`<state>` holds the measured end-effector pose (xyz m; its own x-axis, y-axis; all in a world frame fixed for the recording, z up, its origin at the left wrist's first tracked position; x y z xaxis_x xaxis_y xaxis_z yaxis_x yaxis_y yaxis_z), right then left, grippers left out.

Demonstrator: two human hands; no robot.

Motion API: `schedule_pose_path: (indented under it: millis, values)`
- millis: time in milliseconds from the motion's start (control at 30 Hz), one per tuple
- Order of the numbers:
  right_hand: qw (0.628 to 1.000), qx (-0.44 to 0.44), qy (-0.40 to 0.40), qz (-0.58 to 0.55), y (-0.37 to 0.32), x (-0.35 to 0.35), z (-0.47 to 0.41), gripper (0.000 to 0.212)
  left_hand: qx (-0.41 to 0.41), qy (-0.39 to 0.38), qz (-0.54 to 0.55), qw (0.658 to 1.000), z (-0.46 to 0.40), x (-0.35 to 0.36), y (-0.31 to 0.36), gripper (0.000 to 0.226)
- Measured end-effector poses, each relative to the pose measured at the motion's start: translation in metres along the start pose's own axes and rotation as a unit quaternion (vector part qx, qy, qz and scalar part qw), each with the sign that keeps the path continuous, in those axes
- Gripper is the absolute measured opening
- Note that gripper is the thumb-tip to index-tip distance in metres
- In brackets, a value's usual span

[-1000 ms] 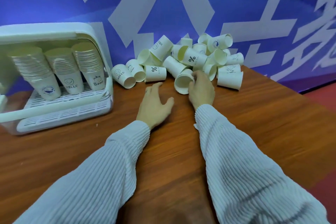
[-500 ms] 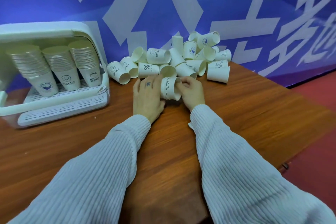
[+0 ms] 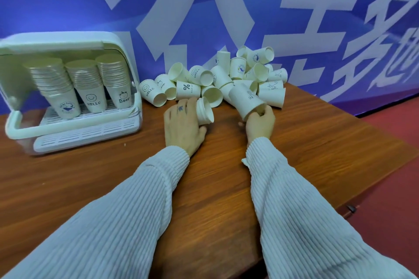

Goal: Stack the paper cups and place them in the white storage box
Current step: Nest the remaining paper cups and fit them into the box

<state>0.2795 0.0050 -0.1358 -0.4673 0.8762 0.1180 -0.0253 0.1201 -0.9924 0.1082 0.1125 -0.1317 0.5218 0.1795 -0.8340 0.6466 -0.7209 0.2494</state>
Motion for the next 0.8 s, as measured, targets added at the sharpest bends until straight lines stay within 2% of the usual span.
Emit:
schedule_pose_path:
  millis: [67, 133, 233, 300, 433, 567, 667, 800]
  values:
    - [0.999, -0.018, -0.003, 0.028, 0.001, 0.001, 0.002, 0.019, -0.028, 0.014, 0.043, 0.999, 0.003, -0.005, -0.004, 0.074]
    - [0.998, -0.033, -0.039, 0.045, 0.001, 0.007, 0.004, 0.019, -0.062, 0.015, 0.088, 0.994, 0.009, -0.009, -0.011, 0.076]
    - [0.992, -0.064, -0.099, 0.034, -0.004, 0.019, 0.012, 0.023, -0.064, -0.001, 0.085, 0.994, 0.021, -0.016, -0.020, 0.078]
    - [0.985, -0.070, -0.154, -0.012, -0.008, 0.028, 0.020, 0.021, -0.062, -0.006, 0.075, 0.995, 0.024, -0.021, -0.025, 0.076]
    - [0.947, -0.026, -0.309, -0.082, -0.013, 0.041, 0.040, 0.018, -0.076, -0.018, 0.005, 0.997, 0.017, -0.033, -0.032, 0.076]
    - [0.898, 0.001, -0.440, -0.014, -0.006, 0.047, 0.047, 0.024, -0.025, -0.074, -0.018, 0.997, 0.002, -0.038, -0.037, 0.070]
    - [0.895, 0.003, -0.446, 0.014, -0.009, 0.048, 0.050, 0.020, 0.031, -0.130, -0.008, 0.991, -0.003, -0.033, -0.040, 0.066]
    - [0.914, -0.017, -0.404, 0.014, -0.015, 0.044, 0.047, 0.017, 0.039, -0.192, 0.067, 0.978, -0.005, -0.026, -0.041, 0.064]
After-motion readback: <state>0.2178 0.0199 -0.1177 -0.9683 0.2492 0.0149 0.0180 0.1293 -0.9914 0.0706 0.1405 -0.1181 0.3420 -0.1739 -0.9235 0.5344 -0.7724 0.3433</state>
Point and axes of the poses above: each hand's wrist, its own z-axis away from the middle knuckle, its own x-axis out of the palm, y = z × x, the point moved 3 cm from there along -z, towards the middle knuckle, and after that the axes turned 9 degrees about -y, right-handed, at the moved point
